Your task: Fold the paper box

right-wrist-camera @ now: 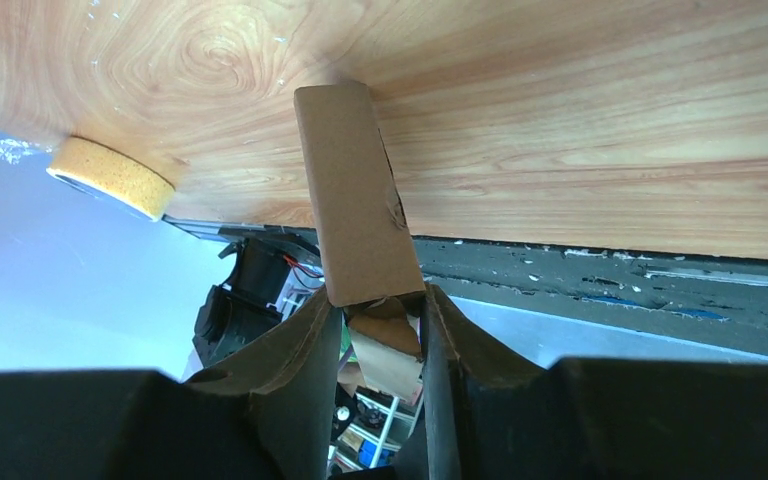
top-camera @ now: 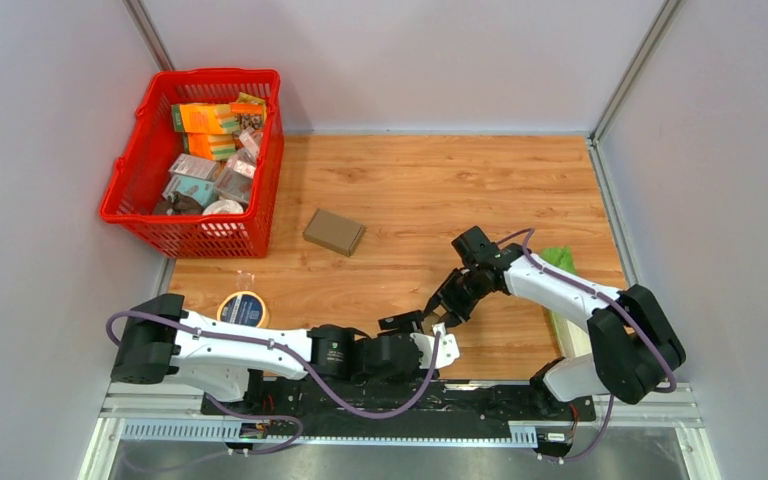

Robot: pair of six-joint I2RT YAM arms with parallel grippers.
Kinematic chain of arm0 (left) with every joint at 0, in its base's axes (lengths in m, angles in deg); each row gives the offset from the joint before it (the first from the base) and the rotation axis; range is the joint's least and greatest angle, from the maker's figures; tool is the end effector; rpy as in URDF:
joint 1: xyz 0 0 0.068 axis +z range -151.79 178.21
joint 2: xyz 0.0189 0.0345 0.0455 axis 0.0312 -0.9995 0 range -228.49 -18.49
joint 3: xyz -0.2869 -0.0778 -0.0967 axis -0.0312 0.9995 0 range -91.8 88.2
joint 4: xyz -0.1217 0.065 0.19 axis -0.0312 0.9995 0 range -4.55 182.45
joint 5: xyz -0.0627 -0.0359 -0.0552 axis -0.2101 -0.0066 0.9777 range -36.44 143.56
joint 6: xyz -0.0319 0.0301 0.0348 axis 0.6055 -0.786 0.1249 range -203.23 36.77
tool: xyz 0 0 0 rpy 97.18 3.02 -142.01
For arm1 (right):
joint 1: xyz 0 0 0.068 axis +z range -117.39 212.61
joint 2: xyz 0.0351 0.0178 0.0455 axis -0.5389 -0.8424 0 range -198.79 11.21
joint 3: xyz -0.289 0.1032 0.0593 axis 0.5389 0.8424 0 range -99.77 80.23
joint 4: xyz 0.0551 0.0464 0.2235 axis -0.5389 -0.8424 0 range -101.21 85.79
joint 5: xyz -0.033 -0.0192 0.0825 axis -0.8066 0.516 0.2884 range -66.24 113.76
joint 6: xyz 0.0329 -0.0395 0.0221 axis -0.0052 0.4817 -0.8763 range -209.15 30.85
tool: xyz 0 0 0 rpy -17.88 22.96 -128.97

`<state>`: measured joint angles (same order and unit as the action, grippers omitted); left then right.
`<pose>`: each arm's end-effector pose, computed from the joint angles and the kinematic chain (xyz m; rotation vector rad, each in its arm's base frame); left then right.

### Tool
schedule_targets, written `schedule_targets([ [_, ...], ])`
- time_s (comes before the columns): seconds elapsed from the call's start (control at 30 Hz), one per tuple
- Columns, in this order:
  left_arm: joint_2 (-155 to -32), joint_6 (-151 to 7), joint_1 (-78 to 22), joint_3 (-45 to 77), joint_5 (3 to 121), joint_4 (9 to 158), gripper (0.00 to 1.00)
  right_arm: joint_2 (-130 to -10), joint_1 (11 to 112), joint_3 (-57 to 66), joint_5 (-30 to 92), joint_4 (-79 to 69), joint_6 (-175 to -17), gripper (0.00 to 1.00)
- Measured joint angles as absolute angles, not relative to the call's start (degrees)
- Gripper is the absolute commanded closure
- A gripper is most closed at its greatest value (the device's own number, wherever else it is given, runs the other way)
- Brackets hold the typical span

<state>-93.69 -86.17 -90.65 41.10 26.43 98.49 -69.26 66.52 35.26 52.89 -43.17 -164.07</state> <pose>0.0224 -0.2424 0.2881 1.4111 1.7030 -0.2923 0.1633 0.1323 0.2337 -0.8852 -2.6498 -0.7321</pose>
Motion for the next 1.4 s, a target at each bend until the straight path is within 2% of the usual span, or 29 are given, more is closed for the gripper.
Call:
schedule_targets([
  [0.4,-98.2,-86.1,-90.7,40.8,27.5,93.8,0.21,-69.4,66.6,33.7,51.3,-47.1,-164.7,0.64],
  [0.6,-104.0,-86.1,-90.7,40.8,21.1,93.3,0.23,-69.4,67.5,33.7,51.2,-47.2,-165.8,0.64],
  [0.7,-105.5,-86.1,-90.7,40.8,18.2,93.3,0.34,-69.2,67.9,33.7,51.1,-47.3,-166.4,0.63],
  [0.73,-105.9,-85.9,-90.7,40.8,17.7,93.2,0.44,-69.1,68.0,33.7,50.8,-47.4,-166.7,0.63],
  [0.83,-107.1,-85.0,-90.7,40.8,16.5,93.2,0.6,-68.5,68.4,33.7,50.0,-47.7,-167.5,0.59],
  [0.87,-107.4,-84.7,-90.7,40.8,16.2,93.3,0.62,-68.3,68.5,33.7,49.7,-47.7,-167.7,0.57],
  [0.97,-107.6,-83.8,-90.7,40.8,14.7,92.9,0.67,-67.8,68.6,33.7,49.4,-48.4,-167.9,0.41],
  [1.0,-107.6,-83.3,-90.5,40.9,14.5,92.4,0.68,-67.7,68.7,33.7,49.3,-48.3,-167.8,0.29],
  [1.07,-107.3,-82.5,-90.5,41.7,14.5,91.5,0.69,-67.1,68.7,33.7,49.0,-48.2,-166.9,0.13],
  [1.1,-106.8,-81.9,-90.3,42.5,14.5,90.6,0.69,-66.7,68.8,33.7,48.4,-48.1,-165.9,0.01],
  [1.4,-95.2,-77.5,-85.0,52.6,24.3,85.1,0.72,-58.2,67.7,28.4,46.2,-45.9,-140.1,0.0],
])
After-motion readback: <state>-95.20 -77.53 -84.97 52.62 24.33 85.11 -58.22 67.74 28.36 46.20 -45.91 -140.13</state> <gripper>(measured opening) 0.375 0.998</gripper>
